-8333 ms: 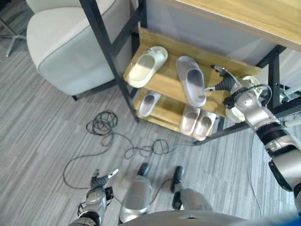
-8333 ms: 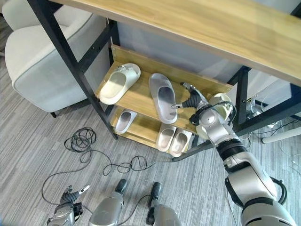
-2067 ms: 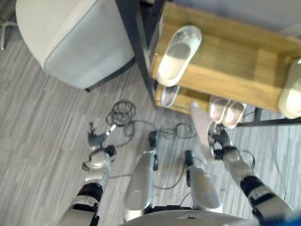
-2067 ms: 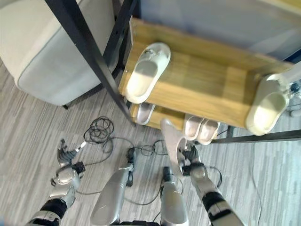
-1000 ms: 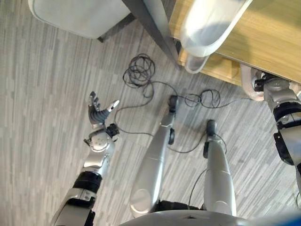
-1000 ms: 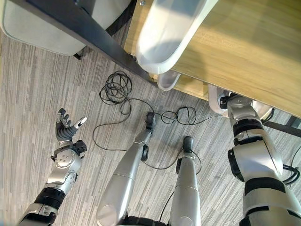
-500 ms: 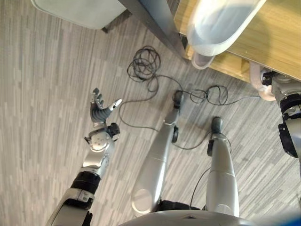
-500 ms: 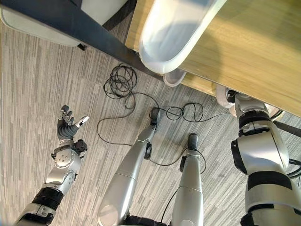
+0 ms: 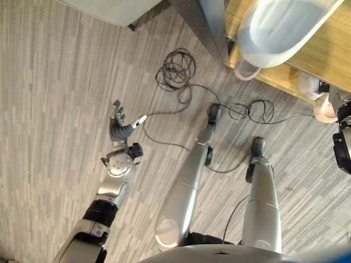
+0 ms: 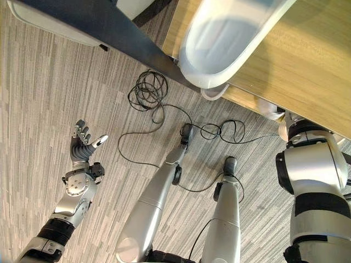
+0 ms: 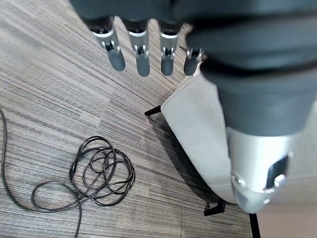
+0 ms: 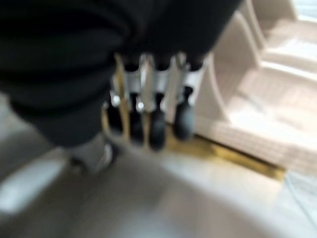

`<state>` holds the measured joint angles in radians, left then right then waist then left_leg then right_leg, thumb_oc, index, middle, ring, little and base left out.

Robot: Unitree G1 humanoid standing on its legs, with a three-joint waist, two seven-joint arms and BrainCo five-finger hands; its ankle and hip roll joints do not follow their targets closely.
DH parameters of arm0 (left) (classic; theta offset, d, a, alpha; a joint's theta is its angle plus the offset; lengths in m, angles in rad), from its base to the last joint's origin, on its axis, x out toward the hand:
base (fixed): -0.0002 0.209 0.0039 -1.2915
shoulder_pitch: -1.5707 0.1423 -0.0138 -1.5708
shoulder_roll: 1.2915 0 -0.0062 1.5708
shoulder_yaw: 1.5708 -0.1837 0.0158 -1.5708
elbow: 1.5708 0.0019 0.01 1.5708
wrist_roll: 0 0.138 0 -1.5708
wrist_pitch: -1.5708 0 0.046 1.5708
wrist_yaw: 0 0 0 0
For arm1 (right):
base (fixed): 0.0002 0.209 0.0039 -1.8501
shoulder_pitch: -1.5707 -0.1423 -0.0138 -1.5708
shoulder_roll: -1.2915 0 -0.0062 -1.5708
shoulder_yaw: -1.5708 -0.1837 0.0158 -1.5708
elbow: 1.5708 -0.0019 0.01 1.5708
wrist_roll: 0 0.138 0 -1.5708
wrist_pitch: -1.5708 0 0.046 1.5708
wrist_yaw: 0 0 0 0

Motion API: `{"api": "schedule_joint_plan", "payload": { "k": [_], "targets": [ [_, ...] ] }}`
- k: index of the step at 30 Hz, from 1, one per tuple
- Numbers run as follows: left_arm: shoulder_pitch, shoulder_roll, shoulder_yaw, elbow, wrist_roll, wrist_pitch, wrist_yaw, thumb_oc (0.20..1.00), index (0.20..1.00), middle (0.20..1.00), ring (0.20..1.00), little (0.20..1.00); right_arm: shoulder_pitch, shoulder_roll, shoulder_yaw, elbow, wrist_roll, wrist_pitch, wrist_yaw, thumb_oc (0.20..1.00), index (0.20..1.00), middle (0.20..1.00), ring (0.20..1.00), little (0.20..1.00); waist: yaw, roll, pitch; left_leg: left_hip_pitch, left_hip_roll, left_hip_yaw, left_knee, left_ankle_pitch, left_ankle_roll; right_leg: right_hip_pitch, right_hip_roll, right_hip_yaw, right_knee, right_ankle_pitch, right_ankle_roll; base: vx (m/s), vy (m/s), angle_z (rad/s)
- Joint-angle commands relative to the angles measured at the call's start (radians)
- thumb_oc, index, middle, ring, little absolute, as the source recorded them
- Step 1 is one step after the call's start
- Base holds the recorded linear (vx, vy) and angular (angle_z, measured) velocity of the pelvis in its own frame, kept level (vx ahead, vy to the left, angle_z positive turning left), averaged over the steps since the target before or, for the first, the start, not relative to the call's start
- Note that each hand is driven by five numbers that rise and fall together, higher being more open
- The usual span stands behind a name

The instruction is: Arrange the slippers neatly on the shoe rack.

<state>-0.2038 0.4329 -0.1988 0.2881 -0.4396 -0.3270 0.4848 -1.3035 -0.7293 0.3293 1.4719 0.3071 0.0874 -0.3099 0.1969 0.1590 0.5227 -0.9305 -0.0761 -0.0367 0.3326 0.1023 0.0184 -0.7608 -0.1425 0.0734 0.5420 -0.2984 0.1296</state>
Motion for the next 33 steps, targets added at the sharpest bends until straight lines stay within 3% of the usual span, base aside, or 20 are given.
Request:
{"api": "schedule_joint_plan", "payload": {
  "k": [1,19,20,33],
  "targets": [
    [0.036,0.019,0.005,-0.040,0.040,-0.048,0.027,1.000,1.000,1.000,1.000,1.000,-0.047,-0.106,0.068,-0.004,-0.014,-0.008,-0.024,1.000,1.000,1.000,1.000,1.000,0.000,0.050,-0.003,-0.081,-0.046,-0.007,0.077,-0.141,-0.054,0.042,-0.008,-0.012,-0.074,0.089,-0.003,0.00,0.000,0.00],
    [0.018,0.034,-0.014,-0.050,0.040,-0.063,0.016,1.000,1.000,1.000,1.000,1.000,-0.035,-0.056,0.063,0.003,0.052,-0.032,0.005,1.000,1.000,1.000,1.000,1.000,0.018,0.034,-0.003,-0.084,-0.056,-0.026,0.081,-0.141,-0.053,0.040,-0.015,-0.037,-0.067,0.091,-0.008,0.00,0.001,0.01],
    [-0.082,0.018,-0.029,-0.002,0.029,-0.058,0.066,1.000,1.000,1.000,1.000,1.000,-0.060,-0.007,0.090,-0.014,0.047,-0.017,0.001,1.000,1.000,1.000,1.000,1.000,0.003,0.024,-0.003,-0.085,-0.053,-0.024,0.078,-0.143,-0.054,0.037,-0.012,-0.035,-0.071,0.093,-0.009,0.02,0.032,0.08],
    [-0.070,0.043,-0.067,0.020,0.007,-0.094,0.030,1.000,1.000,1.000,1.000,1.000,-0.046,0.036,0.075,0.029,0.125,-0.053,0.016,1.000,1.000,1.000,1.000,1.000,0.017,0.027,-0.003,-0.096,-0.056,-0.029,0.084,-0.147,-0.053,0.026,-0.012,-0.047,-0.066,0.095,-0.014,0.00,0.000,0.02]
  ]
}}
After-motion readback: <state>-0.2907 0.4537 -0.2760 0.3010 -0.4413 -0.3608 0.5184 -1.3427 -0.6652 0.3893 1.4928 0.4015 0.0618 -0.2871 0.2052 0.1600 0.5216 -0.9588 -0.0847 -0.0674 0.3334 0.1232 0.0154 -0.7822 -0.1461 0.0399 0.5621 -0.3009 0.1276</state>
